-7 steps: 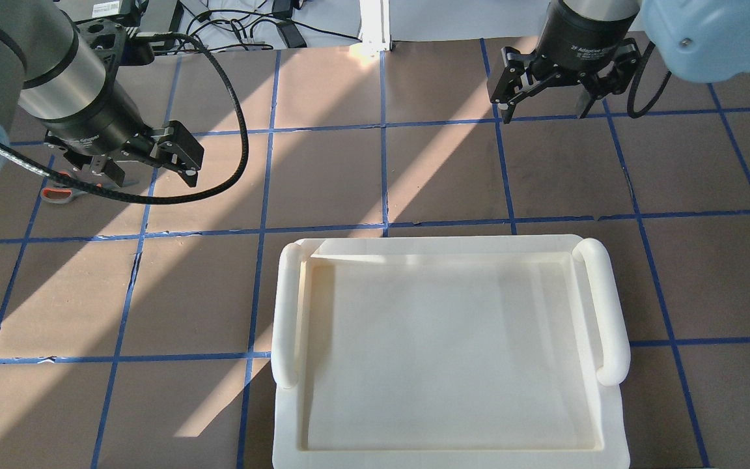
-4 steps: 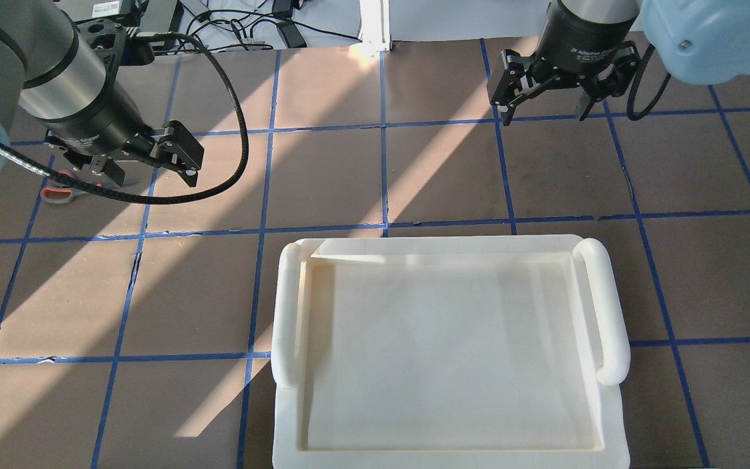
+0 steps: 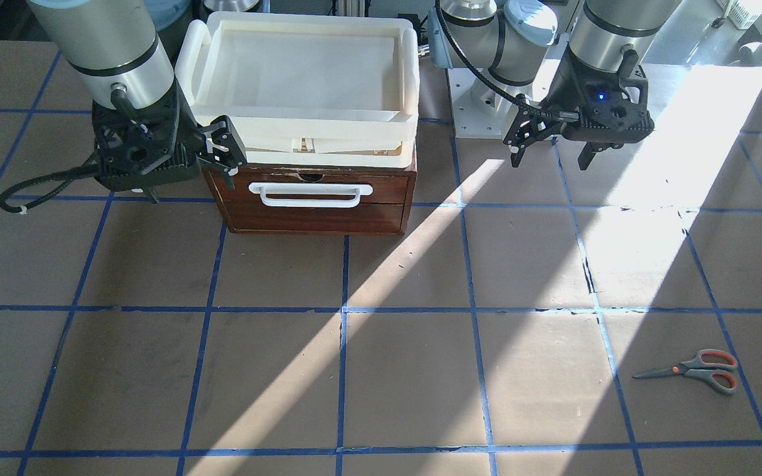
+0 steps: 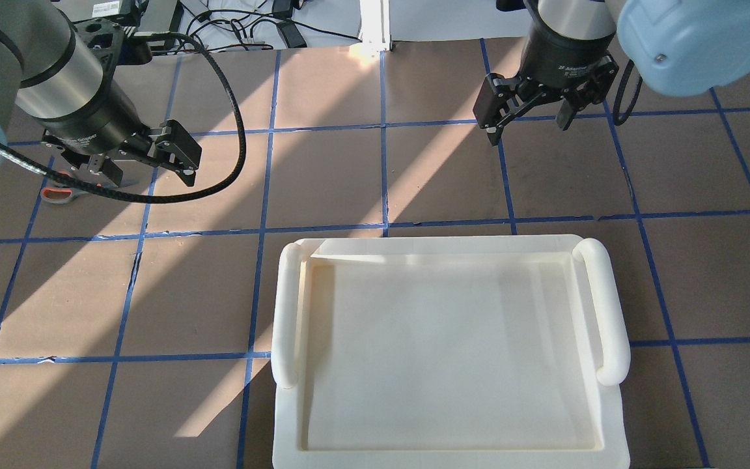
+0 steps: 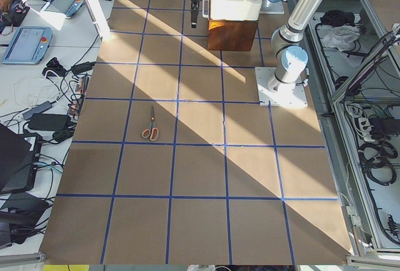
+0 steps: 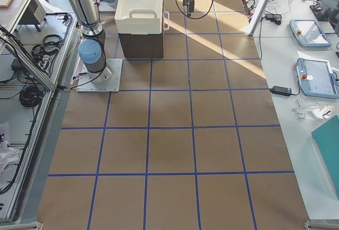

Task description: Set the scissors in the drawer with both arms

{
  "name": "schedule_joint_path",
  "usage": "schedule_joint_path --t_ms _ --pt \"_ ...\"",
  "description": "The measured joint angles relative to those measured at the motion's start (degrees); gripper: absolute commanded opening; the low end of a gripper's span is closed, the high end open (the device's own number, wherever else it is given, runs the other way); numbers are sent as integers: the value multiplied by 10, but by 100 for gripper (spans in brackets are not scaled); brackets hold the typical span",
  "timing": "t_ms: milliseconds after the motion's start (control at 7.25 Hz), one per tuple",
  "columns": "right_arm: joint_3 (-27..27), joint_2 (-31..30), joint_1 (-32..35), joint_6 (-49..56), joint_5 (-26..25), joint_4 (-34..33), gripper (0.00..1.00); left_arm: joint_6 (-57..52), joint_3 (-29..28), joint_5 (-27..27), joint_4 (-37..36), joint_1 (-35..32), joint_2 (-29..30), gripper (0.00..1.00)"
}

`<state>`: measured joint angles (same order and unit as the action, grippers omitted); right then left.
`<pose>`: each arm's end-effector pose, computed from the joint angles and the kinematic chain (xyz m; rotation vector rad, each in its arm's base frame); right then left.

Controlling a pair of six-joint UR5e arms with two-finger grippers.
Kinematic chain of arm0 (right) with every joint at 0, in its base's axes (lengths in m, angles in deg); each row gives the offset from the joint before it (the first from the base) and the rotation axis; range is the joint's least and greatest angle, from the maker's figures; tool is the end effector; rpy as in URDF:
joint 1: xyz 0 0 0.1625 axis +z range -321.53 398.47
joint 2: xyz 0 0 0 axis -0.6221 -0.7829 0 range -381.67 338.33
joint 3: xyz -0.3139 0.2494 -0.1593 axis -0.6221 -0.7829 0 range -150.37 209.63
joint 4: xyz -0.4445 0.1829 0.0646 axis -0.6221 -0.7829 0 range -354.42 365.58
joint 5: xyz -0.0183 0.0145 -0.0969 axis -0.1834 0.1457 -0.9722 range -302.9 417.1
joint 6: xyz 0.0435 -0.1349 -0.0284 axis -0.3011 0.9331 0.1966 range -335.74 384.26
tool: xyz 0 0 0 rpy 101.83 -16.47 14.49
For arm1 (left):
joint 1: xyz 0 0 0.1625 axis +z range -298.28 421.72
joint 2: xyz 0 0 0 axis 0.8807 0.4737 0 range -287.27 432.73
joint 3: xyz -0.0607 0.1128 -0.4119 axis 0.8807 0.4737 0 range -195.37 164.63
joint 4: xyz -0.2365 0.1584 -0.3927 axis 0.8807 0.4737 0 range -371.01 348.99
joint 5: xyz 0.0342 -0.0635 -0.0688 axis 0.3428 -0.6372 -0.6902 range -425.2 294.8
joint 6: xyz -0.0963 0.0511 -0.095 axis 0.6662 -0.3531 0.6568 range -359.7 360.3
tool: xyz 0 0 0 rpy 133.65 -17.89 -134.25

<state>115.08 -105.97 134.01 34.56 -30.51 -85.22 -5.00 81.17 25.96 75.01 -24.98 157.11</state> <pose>0.1975 -0.5915 0.4374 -0.4268 3.0701 0.0066 -0.0995 -0.5379 0.4453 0.0537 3.1160 -0.0808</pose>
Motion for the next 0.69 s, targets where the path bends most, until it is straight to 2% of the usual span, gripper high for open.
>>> schedule_joint_path --t_ms 414,690 --pt "14 15 28 106 28 -7 100 -13 0 -1 -1 27 1 100" --pt "29 20 35 208 28 -5 100 -87 0 -2 -6 75 4 100"
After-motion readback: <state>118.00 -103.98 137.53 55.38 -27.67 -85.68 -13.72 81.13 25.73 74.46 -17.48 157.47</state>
